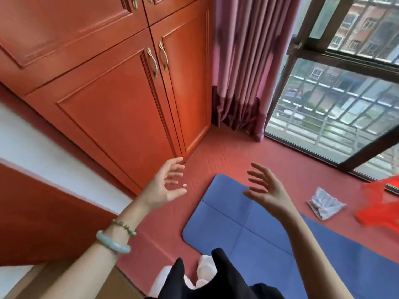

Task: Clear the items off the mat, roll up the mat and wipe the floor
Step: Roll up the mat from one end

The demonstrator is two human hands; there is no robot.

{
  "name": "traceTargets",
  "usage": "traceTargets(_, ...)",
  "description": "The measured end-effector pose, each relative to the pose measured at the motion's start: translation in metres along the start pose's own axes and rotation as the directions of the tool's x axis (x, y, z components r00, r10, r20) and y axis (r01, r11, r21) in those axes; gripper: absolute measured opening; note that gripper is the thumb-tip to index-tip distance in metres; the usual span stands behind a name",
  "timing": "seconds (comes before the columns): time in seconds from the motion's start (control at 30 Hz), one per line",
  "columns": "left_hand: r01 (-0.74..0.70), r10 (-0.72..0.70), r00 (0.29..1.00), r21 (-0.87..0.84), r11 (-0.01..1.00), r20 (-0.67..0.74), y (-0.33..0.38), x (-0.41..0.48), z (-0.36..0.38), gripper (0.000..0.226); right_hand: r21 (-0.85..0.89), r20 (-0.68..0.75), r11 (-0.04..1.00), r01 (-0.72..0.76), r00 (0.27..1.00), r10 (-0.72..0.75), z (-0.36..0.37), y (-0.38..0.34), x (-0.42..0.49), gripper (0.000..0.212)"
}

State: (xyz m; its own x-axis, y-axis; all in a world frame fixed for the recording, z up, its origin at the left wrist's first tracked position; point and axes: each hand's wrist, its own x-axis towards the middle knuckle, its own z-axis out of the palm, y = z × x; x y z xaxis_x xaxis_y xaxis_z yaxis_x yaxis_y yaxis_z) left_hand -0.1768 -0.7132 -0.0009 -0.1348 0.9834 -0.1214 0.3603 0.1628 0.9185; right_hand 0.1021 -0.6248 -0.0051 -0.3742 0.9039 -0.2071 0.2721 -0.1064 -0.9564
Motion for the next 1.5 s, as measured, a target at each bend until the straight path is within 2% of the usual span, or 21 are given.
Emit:
traceTargets(0.3,-0.059,0.06,0.973,-0.01,0.998,0.223,-0.009,0.122,-0.033,0.078,0.05,-0.241,0.996,-0.073,0.967,0.083,0.015,-0.007,0.048,0.071)
traceTargets(0.47,-0.128,0.104,0.89,0.024,0.991,0.445,-0.015,0.199,-0.051,0.077,0.101,-0.433,0.99,-0.097,0.892,0.131,0.044,-0.011,0.073,0.07)
traceTargets(0.53,-0.168,0.13,0.839,0.025,0.985,0.528,-0.014,0.23,-0.058,0.077,0.119,-0.516,0.988,-0.102,0.843,0.149,0.063,-0.013,0.082,0.07)
traceTargets(0.73,-0.232,0.163,0.728,0.016,0.973,0.666,-0.014,0.293,-0.058,0.074,0.192,-0.706,0.977,-0.092,0.678,0.203,0.113,-0.023,0.081,0.069)
traceTargets(0.87,-0.245,0.177,0.687,-0.006,0.97,0.705,-0.013,0.308,-0.047,0.073,0.222,-0.792,0.968,-0.119,0.557,0.25,0.128,-0.025,0.064,0.066)
traceTargets(1.1,-0.325,0.25,0.573,-0.063,0.943,0.781,-0.006,0.304,-0.015,0.07,0.222,-0.864,0.962,-0.16,0.425,0.27,0.142,-0.02,0.033,0.063)
traceTargets(1.27,-0.324,0.246,0.48,-0.091,0.942,0.842,-0.003,0.309,0.009,0.069,0.272,-0.892,0.949,-0.16,0.328,0.311,0.146,-0.02,0.025,0.062)
traceTargets(1.4,-0.37,0.237,0.354,-0.097,0.924,0.905,0.007,0.338,0.043,0.064,0.307,-0.926,0.941,-0.143,0.185,0.33,0.139,-0.019,0.033,0.06)
traceTargets(1.5,-0.392,0.228,0.25,-0.117,0.912,0.941,0.02,0.372,0.075,0.062,0.345,-0.937,0.933,-0.099,0.024,0.349,0.133,-0.018,0.052,0.06)
